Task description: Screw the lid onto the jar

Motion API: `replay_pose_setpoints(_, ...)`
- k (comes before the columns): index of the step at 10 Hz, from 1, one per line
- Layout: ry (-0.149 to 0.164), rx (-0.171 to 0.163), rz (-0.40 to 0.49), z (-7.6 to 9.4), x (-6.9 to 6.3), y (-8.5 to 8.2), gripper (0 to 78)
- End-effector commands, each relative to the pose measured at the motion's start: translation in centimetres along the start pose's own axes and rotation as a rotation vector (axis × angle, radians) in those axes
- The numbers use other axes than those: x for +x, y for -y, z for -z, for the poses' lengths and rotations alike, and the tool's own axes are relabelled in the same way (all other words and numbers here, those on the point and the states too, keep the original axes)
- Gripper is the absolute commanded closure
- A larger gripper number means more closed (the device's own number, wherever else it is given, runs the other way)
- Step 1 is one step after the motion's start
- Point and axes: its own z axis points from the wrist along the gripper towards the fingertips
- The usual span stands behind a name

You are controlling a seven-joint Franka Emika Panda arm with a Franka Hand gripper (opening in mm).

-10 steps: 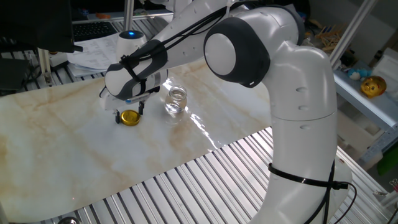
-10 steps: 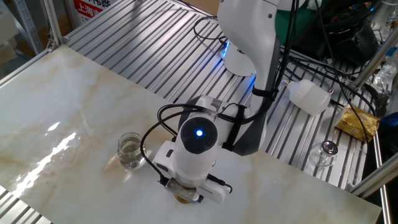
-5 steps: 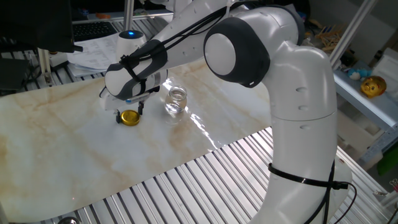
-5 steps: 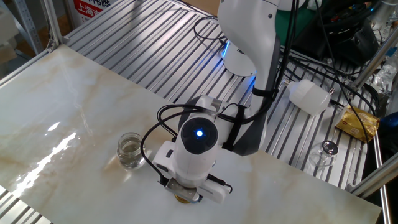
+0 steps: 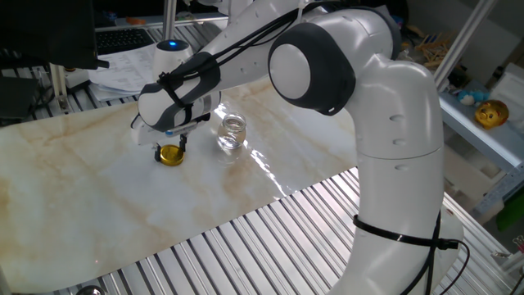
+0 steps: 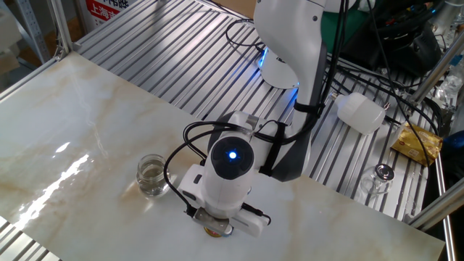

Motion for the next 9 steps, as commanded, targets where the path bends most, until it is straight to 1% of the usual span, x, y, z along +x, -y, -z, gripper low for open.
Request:
replay_pose_setpoints(1, 0.003, 0.002, 0.004, 0.1, -0.1, 0.0, 76.5)
replay_pose_setpoints(3, 0.003, 0.002, 0.004, 0.1, -0.1, 0.0, 76.5)
replay_pose_setpoints(4, -0.029, 0.024, -0.025, 3.8, -0.3, 0.8, 76.5)
replay_pose_setpoints(5, -0.029, 0.025, -0.027, 4.0, -0.3, 0.9, 76.5)
replay_pose_setpoints(6, -0.027, 0.023, -0.035, 4.7, -0.1, 1.1, 76.5)
replay_pose_setpoints(8, -0.025, 0.021, -0.042, 5.5, 0.1, 1.3, 76.5)
replay_pose_setpoints(9, -0.025, 0.021, -0.042, 5.5, 0.1, 1.3, 76.5)
